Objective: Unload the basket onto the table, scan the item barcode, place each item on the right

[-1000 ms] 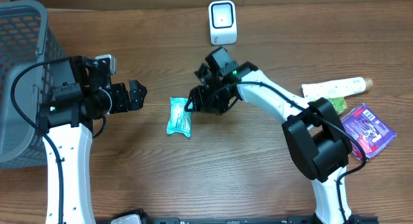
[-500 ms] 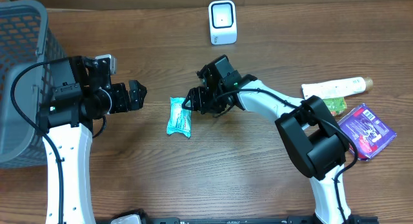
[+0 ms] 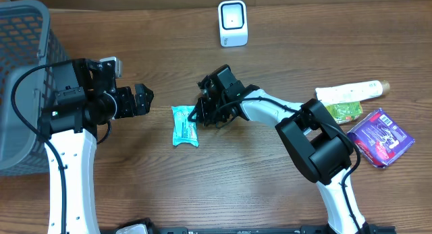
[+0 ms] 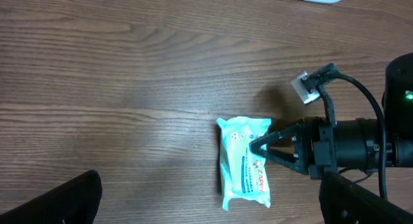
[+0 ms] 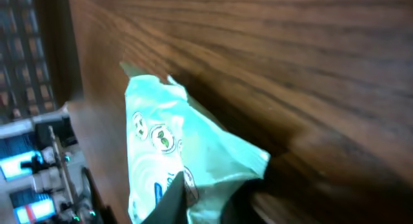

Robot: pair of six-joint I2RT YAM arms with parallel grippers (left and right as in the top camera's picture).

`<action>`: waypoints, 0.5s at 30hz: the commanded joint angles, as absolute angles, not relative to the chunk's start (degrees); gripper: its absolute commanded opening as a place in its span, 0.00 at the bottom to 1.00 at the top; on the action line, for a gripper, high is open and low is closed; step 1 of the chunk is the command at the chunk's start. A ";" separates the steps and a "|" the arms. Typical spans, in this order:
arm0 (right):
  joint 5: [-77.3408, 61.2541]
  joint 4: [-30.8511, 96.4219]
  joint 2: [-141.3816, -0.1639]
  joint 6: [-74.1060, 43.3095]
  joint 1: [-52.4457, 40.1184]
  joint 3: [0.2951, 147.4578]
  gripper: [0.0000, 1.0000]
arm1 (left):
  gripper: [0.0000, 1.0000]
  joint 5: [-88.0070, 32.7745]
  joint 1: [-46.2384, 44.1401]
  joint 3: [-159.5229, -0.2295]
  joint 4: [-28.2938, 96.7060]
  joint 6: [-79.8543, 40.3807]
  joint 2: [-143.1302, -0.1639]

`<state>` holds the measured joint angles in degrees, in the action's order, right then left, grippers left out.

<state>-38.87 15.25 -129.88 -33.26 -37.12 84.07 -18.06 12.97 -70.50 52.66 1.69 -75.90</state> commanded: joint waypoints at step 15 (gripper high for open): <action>18.20 48.29 -109.71 -26.06 -35.40 89.23 0.04 | 1.00 -18.94 12.71 -71.24 52.64 2.17 -75.64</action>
<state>-10.83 41.34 -116.03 -27.99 -33.82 85.06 -18.09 12.97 -70.50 52.69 1.69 -75.90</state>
